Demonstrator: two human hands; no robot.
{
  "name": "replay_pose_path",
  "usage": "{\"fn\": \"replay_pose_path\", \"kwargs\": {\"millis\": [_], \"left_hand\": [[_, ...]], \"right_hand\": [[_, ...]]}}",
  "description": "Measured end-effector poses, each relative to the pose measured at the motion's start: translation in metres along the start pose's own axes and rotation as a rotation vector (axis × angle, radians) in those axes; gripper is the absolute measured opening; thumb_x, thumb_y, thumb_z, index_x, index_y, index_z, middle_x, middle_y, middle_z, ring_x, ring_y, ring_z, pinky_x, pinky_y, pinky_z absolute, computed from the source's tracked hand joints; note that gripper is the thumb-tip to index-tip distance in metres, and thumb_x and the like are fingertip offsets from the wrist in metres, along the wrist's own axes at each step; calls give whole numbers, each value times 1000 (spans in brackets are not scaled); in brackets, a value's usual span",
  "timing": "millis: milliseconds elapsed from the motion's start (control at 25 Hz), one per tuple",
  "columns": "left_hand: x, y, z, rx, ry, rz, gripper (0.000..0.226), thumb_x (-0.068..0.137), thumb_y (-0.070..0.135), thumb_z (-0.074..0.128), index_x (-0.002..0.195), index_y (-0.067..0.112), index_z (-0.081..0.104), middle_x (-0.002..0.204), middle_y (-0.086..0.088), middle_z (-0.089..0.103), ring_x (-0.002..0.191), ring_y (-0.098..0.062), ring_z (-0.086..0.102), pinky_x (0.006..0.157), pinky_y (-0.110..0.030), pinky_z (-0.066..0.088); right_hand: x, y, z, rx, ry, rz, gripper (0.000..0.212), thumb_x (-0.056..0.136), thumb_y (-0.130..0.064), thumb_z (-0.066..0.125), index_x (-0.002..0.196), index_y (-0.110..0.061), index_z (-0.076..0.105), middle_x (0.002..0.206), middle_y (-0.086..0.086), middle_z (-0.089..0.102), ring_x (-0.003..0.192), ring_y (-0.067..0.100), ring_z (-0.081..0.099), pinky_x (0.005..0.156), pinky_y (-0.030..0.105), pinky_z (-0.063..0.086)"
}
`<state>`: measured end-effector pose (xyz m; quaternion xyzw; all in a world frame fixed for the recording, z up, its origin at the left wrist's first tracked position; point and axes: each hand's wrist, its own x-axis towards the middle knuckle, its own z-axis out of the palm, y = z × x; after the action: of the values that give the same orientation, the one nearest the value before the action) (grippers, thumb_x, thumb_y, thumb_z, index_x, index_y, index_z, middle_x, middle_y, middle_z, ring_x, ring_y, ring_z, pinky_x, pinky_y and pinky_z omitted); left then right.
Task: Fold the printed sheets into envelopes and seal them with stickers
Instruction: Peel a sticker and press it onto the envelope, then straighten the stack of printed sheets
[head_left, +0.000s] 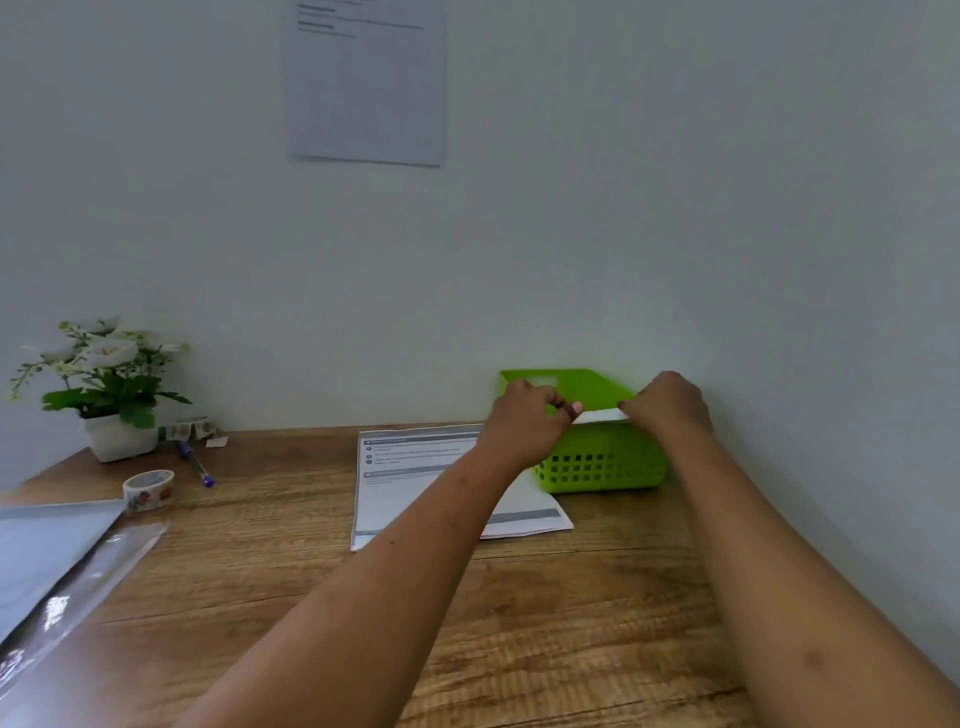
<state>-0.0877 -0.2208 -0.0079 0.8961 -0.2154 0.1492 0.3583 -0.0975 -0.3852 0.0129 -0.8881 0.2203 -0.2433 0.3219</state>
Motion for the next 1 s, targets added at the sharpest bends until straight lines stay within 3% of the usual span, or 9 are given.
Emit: {"fn": "replay_pose_path", "kwargs": {"millis": [80, 160, 320, 520, 600, 680, 800, 880, 1000], "left_hand": [[-4, -12, -2, 21, 36, -5, 36, 96, 40, 46, 117, 16, 62, 123, -16, 46, 118, -32, 45, 102, -39, 37], [-13, -29, -2, 101, 53, -3, 33, 97, 38, 43, 125, 24, 55, 124, -14, 47, 121, -33, 42, 100, -41, 38], [-29, -58, -9, 249, 65, -66, 53, 96, 44, 42, 144, 29, 24, 139, -7, 40, 129, -29, 35, 97, -51, 39], [-43, -105, -28, 533, -232, -229, 67, 91, 61, 38, 147, 32, 18, 157, -5, 18, 144, -29, 13, 112, -60, 18], [-50, -129, -40, 557, -306, -261, 74, 87, 68, 37, 149, 33, 14, 159, -6, 12, 145, -32, 8, 114, -59, 14], [-57, -143, -58, 559, -332, -283, 81, 84, 72, 37, 150, 33, 11, 159, -7, 11, 146, -32, 9, 115, -57, 15], [-72, -156, -84, 490, -358, -324, 86, 82, 73, 40, 151, 32, 9, 160, -8, 12, 145, -33, 13, 116, -53, 16], [-78, -165, -95, 384, -296, -362, 84, 84, 70, 42, 150, 30, 11, 159, -10, 14, 144, -34, 18, 116, -51, 18], [-70, -179, -104, 300, -162, -443, 81, 85, 65, 47, 149, 25, 18, 155, -12, 26, 140, -34, 27, 115, -50, 23]], "right_hand": [[-9, -5, 1, -88, 28, -17, 35, 84, -23, 64, 113, -6, 59, 119, 17, 60, 108, 36, 59, 79, 35, 46], [-12, -5, 4, -175, 44, -33, 36, 87, -28, 60, 116, -7, 57, 122, 16, 58, 111, 35, 57, 78, 34, 43], [-20, -5, 0, -249, 178, -29, 44, 94, -39, 48, 122, -4, 48, 125, 18, 56, 113, 37, 55, 82, 38, 44], [-46, -28, -3, -226, 187, -141, 34, 91, -27, 50, 117, -5, 46, 117, 17, 57, 107, 37, 56, 72, 35, 38], [-61, -48, 10, -219, 86, -265, 34, 90, -29, 52, 116, -7, 50, 114, 15, 59, 104, 35, 57, 73, 33, 40], [-73, -69, 32, -190, -149, -348, 36, 88, -30, 56, 115, -6, 55, 109, 14, 63, 96, 31, 62, 70, 31, 44], [-86, -88, 73, -51, -522, -276, 32, 90, -19, 58, 113, 2, 58, 91, 18, 65, 74, 26, 61, 60, 31, 48], [-86, -91, 103, -138, -575, -283, 37, 91, -18, 57, 122, 1, 55, 111, 20, 63, 92, 29, 62, 76, 35, 53], [-81, -90, 132, -188, -468, -294, 59, 87, -29, 62, 136, -2, 43, 141, 16, 47, 125, 29, 49, 100, 30, 42]]}}
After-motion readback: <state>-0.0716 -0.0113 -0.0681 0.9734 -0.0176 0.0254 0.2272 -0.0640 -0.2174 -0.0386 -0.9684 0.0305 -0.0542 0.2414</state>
